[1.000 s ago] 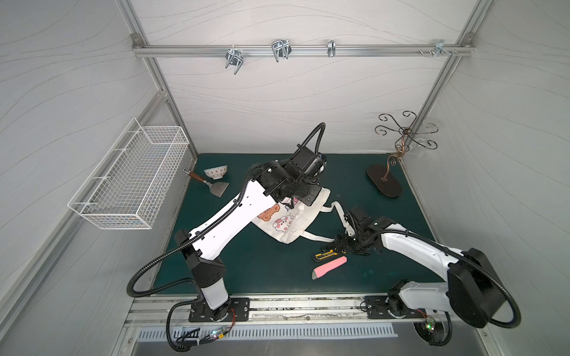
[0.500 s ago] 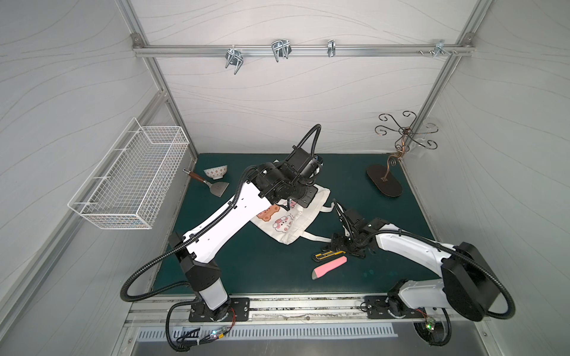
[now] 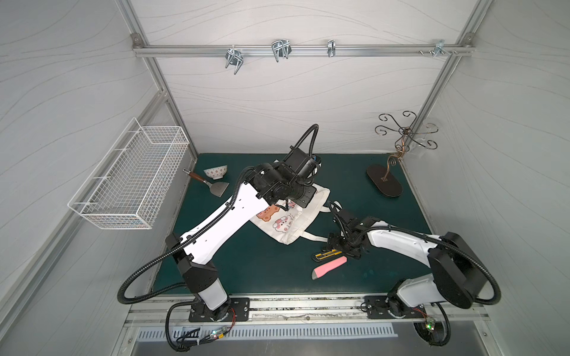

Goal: Place the art knife into the pouch
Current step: Adjust the utility knife at the center of the board.

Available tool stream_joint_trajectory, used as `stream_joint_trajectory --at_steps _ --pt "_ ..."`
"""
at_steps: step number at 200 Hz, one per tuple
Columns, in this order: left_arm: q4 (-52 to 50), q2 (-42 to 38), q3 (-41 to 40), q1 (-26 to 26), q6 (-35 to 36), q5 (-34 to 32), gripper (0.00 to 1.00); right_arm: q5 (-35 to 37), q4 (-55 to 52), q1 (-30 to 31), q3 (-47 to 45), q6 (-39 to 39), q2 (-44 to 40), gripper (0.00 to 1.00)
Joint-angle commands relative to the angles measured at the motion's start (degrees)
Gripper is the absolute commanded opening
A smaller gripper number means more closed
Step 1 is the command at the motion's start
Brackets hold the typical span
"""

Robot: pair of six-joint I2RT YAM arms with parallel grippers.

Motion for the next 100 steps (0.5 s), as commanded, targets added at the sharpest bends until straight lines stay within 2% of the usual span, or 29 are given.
stream_joint_trajectory --at_steps 1,42,65,100 --pt "2.2 -2.2 -0.6 0.3 0.0 0.5 0.00 2.2 1.2 0.4 1.0 0.8 2.0 0.90" --pt "2.9 -2.4 -2.0 0.4 0.1 0.3 0.00 5.9 -3.2 0.6 4.2 -1.1 1.6 0.90" --pt "2.9 -2.5 -2.3 0.4 0.2 0.3 0.00 7.4 -6.5 1.7 2.2 -0.1 -3.9 0.90" --pt "3.2 -2.8 -2.7 0.6 0.3 0.6 0.00 11.1 -12.9 7.0 1.1 2.9 -13.1 0.90"
